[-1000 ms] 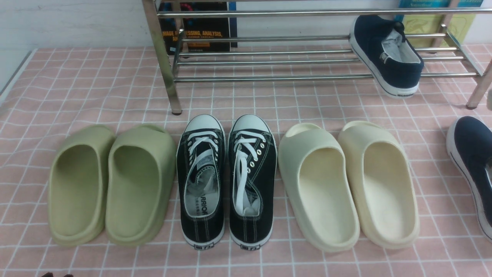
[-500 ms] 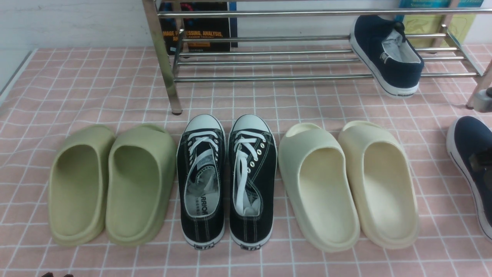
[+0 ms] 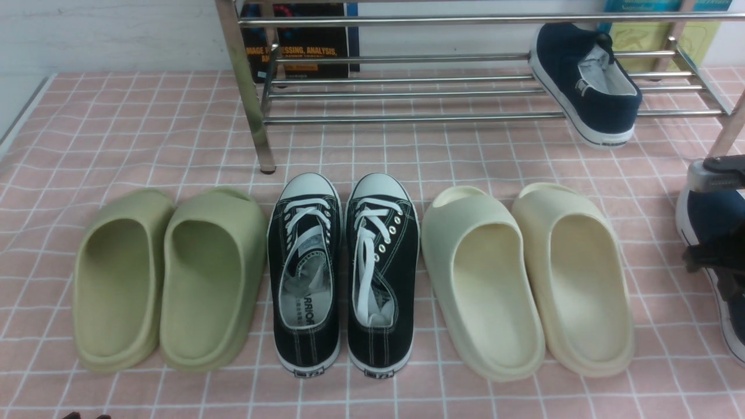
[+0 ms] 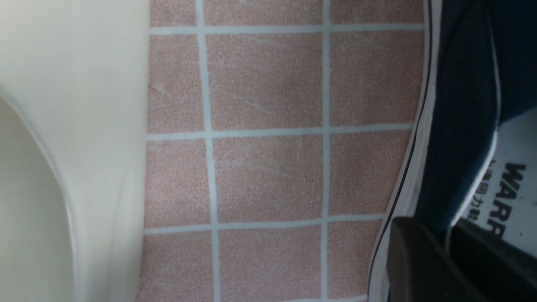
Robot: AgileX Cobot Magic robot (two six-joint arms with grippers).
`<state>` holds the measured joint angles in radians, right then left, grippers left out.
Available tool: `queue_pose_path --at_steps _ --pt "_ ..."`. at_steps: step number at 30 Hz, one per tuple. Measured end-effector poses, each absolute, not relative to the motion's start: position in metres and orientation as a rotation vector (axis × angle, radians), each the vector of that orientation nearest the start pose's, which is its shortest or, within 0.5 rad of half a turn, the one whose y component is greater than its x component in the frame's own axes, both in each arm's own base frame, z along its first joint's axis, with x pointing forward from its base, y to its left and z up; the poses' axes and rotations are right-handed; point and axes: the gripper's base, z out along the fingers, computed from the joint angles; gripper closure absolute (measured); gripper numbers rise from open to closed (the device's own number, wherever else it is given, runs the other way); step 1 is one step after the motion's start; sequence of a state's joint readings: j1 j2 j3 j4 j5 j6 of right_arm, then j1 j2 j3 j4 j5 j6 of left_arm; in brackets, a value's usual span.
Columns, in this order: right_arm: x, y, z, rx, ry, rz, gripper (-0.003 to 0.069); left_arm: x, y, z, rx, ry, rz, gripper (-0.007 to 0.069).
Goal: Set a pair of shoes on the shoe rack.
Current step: Use the right arm to grab the shoe closest to it
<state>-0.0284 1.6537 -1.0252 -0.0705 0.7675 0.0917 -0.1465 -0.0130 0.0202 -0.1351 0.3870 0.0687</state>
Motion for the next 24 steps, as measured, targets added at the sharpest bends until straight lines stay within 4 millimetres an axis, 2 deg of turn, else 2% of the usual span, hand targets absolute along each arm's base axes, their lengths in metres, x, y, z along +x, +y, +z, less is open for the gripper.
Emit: queue_pose_path --at_steps 5,10,14,19,21,24 --pt "0.311 -0.014 0.203 0.101 2.876 -0.078 0.0547 0.051 -0.012 0.173 0.119 1.875 -0.187 0.0385" --pt "0.314 -0.016 0.202 0.097 2.853 -0.110 0.0382 0.051 -0.012 0.173 0.119 1.875 -0.187 0.0385" --pt "0.318 -0.018 0.197 0.074 2.840 -0.138 0.0347 0.051 -0.012 0.173 0.119 1.875 -0.187 0.0385" --pt "0.323 -0.018 0.184 0.099 2.867 -0.143 0.0419 0.051 -0.012 0.173 0.119 1.875 -0.187 0.0385" --pt "0.323 -0.018 0.181 0.104 2.873 -0.140 0.0517 0.051 -0.012 0.173 0.119 1.875 -0.187 0.0385" --pt "0.323 -0.018 0.181 0.091 2.875 -0.142 0.0613 0.051 -0.012 0.173 0.119 1.875 -0.187 0.0385"
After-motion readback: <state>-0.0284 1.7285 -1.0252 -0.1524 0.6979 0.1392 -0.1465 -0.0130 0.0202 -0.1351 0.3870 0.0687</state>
